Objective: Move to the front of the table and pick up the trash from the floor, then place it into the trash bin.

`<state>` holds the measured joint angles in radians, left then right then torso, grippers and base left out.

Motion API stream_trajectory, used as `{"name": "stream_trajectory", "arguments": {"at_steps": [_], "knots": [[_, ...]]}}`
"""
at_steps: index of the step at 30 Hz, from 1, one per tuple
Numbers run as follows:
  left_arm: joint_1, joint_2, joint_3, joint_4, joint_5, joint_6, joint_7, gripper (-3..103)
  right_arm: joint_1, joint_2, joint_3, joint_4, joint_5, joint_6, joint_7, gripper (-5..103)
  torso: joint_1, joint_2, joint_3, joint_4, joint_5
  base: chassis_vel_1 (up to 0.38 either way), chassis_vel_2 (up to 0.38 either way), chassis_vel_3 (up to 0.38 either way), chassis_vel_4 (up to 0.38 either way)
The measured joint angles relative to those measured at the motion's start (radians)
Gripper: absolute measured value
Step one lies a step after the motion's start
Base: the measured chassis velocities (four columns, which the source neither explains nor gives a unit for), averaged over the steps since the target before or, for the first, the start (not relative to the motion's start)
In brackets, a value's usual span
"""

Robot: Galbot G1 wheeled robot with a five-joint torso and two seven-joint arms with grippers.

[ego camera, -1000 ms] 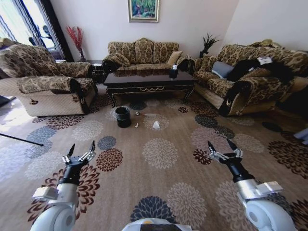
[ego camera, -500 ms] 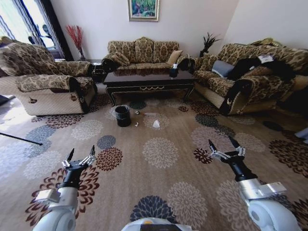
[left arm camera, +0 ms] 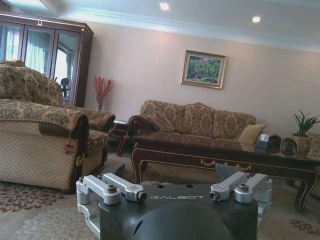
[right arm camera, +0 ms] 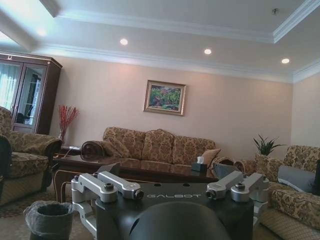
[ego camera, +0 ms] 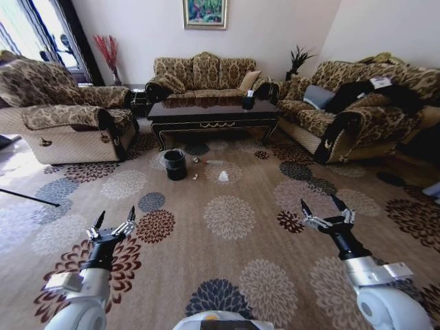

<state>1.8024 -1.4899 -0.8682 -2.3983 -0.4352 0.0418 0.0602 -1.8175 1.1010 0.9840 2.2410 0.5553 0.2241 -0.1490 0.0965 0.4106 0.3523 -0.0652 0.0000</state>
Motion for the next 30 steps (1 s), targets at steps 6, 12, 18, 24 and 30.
{"name": "stream_trajectory", "arguments": {"at_steps": [6,12,18,24,30], "knots": [[-0.002,-0.002,0.001,-0.004,0.009,-0.005,0.0,100,0.006,0.003,-0.002,-0.003,0.006,0.003,0.0,100,-0.007,-0.02,-0.013,0.0,0.0,0.0,0.0,0.0,0.0],[-0.005,0.0,-0.002,0.005,0.023,-0.013,0.0,100,0.009,0.01,-0.003,-0.008,0.005,0.005,0.001,100,-0.015,-0.044,-0.029,0.0,0.0,0.0,0.0,0.0,0.0],[-0.006,0.0,-0.003,0.008,0.028,-0.015,0.0,100,0.02,0.009,-0.006,-0.017,0.006,0.009,0.002,100,-0.022,-0.064,-0.042,0.0,0.0,0.0,0.0,0.0,0.0],[-0.004,-0.002,-0.007,0.007,0.026,-0.016,0.0,100,0.025,0.013,-0.018,-0.023,0.004,0.01,0.002,100,-0.028,-0.084,-0.056,0.0001,0.0,0.0,0.0,0.0,0.0],[-0.002,-0.004,-0.01,0.002,0.025,-0.017,0.0,100,0.028,0.016,-0.028,-0.029,0.0,0.012,-0.001,100,-0.035,-0.104,-0.069,0.0,0.0,0.0,0.0,0.0,0.0]]}}
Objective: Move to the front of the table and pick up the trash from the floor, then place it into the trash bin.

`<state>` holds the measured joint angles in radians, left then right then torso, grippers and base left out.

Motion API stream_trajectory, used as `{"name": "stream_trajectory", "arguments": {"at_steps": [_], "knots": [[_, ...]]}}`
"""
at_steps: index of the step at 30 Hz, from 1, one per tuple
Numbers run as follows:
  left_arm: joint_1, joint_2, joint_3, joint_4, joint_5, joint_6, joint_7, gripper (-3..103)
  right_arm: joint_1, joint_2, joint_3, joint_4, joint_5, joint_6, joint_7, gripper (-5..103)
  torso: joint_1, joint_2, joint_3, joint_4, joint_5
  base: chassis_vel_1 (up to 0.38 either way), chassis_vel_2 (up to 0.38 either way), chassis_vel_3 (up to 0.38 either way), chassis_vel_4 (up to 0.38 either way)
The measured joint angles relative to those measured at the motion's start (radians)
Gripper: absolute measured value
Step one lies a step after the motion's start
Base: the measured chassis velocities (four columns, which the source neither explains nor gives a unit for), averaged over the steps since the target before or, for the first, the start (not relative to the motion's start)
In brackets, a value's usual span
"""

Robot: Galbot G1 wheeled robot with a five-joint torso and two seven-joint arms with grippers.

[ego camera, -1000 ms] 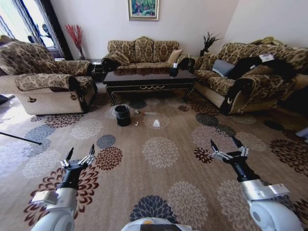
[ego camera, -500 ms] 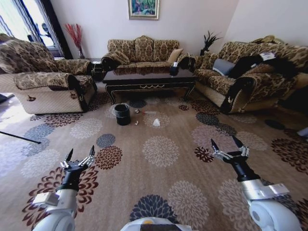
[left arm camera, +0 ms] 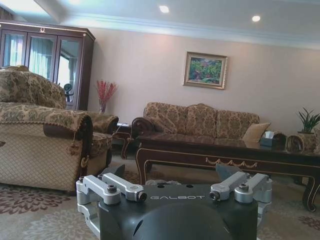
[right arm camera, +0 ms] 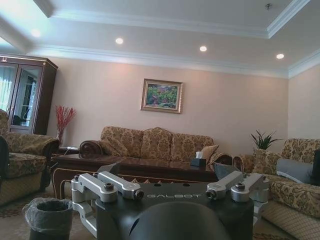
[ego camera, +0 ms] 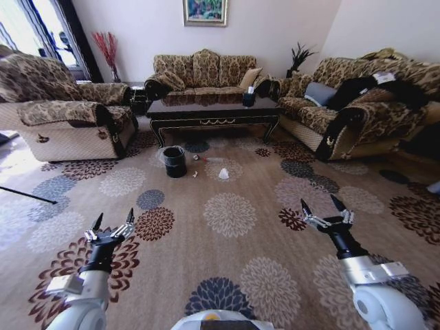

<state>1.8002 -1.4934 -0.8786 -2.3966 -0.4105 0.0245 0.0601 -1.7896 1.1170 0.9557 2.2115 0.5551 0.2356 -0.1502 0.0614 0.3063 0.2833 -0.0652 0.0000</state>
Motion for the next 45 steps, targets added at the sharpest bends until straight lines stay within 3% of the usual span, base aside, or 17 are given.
{"name": "stream_trajectory", "arguments": {"at_steps": [27,33,45], "knots": [[0.0,0.0,0.0,-0.004,0.005,0.0,0.002,100,0.002,0.005,-0.001,-0.008,-0.008,0.011,-0.015,100,-0.03,-0.096,-0.066,0.0,-0.0001,0.0,0.0,0.0,0.0],[-0.002,0.009,-0.001,-0.055,-0.075,0.052,-0.009,100,-0.002,0.011,0.0,-0.004,-0.002,0.023,-0.022,100,-0.036,-0.121,-0.085,0.0,0.0001,0.0,0.0,0.0,0.0],[0.0,0.013,-0.001,-0.016,-0.028,0.028,-0.008,100,-0.014,0.024,-0.002,0.005,-0.001,0.026,-0.025,100,-0.047,-0.16,-0.113,0.0,-0.0002,0.0,0.0,0.0,0.0]]}}
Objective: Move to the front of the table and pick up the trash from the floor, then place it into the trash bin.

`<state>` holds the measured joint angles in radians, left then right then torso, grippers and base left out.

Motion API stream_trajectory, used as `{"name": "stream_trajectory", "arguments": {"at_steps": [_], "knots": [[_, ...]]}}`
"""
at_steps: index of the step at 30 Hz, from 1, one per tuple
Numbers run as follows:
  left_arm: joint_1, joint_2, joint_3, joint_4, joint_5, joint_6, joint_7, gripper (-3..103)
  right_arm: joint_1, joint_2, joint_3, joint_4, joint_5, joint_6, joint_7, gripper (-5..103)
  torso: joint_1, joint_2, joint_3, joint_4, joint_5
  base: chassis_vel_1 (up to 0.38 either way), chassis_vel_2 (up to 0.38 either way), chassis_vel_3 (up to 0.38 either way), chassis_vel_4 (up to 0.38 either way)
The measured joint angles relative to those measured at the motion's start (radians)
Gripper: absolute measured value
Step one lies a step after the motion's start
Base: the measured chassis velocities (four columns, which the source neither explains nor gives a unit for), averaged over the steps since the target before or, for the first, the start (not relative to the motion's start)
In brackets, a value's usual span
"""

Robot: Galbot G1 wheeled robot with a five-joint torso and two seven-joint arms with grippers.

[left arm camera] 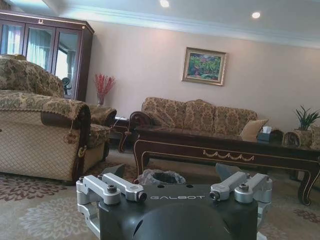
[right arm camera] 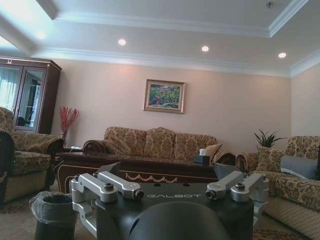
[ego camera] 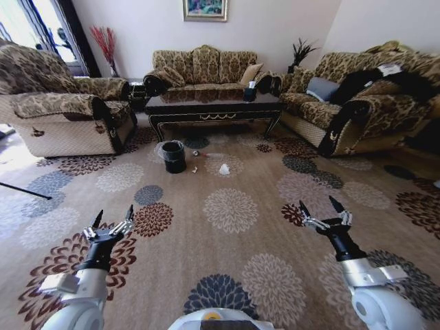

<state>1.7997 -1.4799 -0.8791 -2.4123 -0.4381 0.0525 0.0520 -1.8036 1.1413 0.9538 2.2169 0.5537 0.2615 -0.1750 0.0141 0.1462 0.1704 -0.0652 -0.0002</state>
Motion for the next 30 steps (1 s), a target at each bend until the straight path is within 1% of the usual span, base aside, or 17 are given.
{"name": "stream_trajectory", "arguments": {"at_steps": [2,4,10,13,15,17,20,22,24,25,26,29,30], "knots": [[0.001,-0.001,0.001,0.002,0.002,-0.001,0.0,100,0.0,0.002,-0.001,0.0,-0.001,0.0,0.0,100,-0.001,-0.003,-0.002,0.0,0.0,0.0,0.0,0.0,0.0],[0.0,0.0,0.002,0.0,0.003,-0.002,0.0,100,0.0,0.002,-0.001,0.0,-0.004,-0.002,-0.001,100,-0.002,-0.015,-0.012,0.0,0.0001,0.0,0.0,0.0,0.0],[-0.003,0.002,-0.001,-0.009,0.002,0.001,0.001,100,0.0,-0.002,-0.001,-0.008,-0.004,-0.004,-0.001,100,-0.006,-0.029,-0.023,0.0,0.0002,0.0,0.0,0.0,0.0],[-0.004,0.001,0.0,-0.009,0.005,0.002,0.001,100,0.004,-0.003,-0.003,-0.012,-0.004,-0.004,-0.001,100,-0.009,-0.044,-0.035,0.0,0.0002,0.0,0.0,0.0,0.0],[-0.003,0.0,0.0,-0.009,0.006,0.002,0.001,100,0.005,-0.003,-0.004,-0.012,-0.003,-0.004,-0.001,100,-0.009,-0.047,-0.037,0.0,0.0002,0.0,0.0,0.0,0.0],[-0.003,-0.001,0.0,-0.008,0.009,0.002,0.002,100,0.01,-0.004,-0.008,-0.012,0.0,-0.004,-0.003,100,-0.011,-0.057,-0.046,0.0,0.0002,0.0,0.0,0.0,0.0],[-0.003,-0.001,0.0,-0.007,0.009,0.002,0.002,100,0.013,-0.004,-0.008,-0.013,0.001,-0.004,-0.004,100,-0.012,-0.062,-0.05,0.0,0.0001,0.0,0.0,0.0,0.0],[-0.003,-0.003,0.0,-0.007,0.011,0.001,0.003,100,0.016,-0.004,-0.007,-0.016,0.001,-0.003,-0.006,100,-0.014,-0.072,-0.057,0.0,0.0002,0.0,0.0,0.0,0.0],[-0.003,-0.005,0.002,-0.003,0.012,-0.016,0.013,100,0.011,-0.004,-0.004,-0.016,0.0,-0.007,-0.006,100,-0.014,-0.081,-0.066,0.0001,0.0001,0.0,0.0,0.0,0.0],[-0.003,-0.005,0.002,-0.003,0.012,-0.016,0.013,100,0.011,-0.004,-0.004,-0.016,0.0,-0.007,-0.006,100,-0.014,-0.081,-0.066,0.0001,0.0001,0.0,0.0,0.0,0.0],[-0.002,-0.006,0.005,-0.001,0.011,-0.037,0.02,100,0.007,-0.004,0.0,-0.016,-0.001,-0.013,-0.008,100,-0.014,-0.085,-0.071,0.0,0.0001,0.0,0.0,0.0,0.0],[-0.003,-0.007,0.007,0.002,0.012,-0.06,0.025,100,0.003,-0.002,0.005,-0.016,-0.004,-0.016,-0.021,100,-0.014,-0.089,-0.075,0.0,0.0002,0.0,0.0,0.0,0.0],[-0.003,-0.007,0.007,0.002,0.012,-0.06,0.025,100,0.003,-0.002,0.005,-0.016,-0.004,-0.016,-0.021,100,-0.014,-0.089,-0.075,0.0,0.0002,0.0,0.0,0.0,0.0]]}}
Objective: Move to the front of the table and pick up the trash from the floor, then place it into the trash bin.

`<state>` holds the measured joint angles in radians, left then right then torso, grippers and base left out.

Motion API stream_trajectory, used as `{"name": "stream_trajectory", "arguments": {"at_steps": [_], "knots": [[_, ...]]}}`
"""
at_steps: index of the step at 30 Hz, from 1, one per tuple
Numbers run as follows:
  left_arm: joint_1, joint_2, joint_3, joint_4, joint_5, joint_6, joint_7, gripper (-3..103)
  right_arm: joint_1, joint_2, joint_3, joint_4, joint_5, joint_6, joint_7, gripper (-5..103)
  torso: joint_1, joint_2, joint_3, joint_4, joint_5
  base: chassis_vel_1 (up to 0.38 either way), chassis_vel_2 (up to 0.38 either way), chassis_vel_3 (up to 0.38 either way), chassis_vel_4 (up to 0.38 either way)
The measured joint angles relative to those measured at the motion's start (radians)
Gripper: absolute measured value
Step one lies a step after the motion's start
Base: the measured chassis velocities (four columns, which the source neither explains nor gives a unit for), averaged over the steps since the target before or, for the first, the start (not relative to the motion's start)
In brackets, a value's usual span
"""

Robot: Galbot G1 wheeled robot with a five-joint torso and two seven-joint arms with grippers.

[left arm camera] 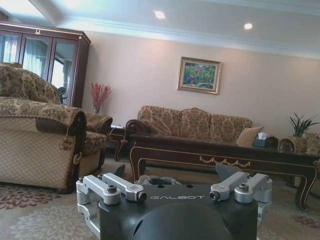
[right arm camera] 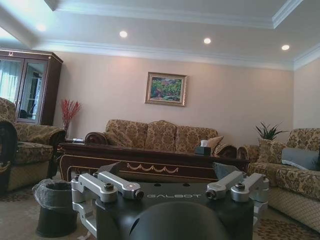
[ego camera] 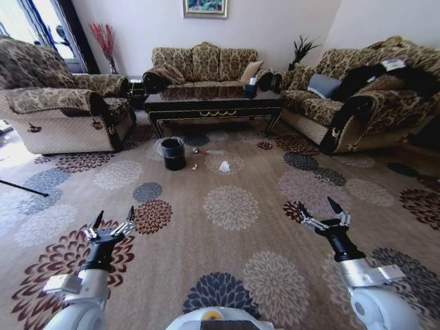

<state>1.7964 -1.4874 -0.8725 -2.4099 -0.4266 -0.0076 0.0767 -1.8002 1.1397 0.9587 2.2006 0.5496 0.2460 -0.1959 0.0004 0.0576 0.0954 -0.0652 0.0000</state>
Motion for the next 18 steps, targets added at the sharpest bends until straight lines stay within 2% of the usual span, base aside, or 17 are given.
{"name": "stream_trajectory", "arguments": {"at_steps": [10,18], "knots": [[0.005,-0.001,-0.009,0.006,0.006,-0.028,0.008,100,-0.008,0.015,0.007,-0.001,-0.008,0.008,-0.038,100,0.0,0.001,0.0,-0.0002,0.0,-0.011,0.009,0.011,-0.017],[0.003,0.003,-0.021,0.005,0.001,-0.033,0.01,100,-0.012,0.019,0.011,-0.002,-0.01,0.015,-0.048,100,0.001,0.004,0.002,0.0,0.0001,-0.149,0.149,0.149,-0.144]]}}
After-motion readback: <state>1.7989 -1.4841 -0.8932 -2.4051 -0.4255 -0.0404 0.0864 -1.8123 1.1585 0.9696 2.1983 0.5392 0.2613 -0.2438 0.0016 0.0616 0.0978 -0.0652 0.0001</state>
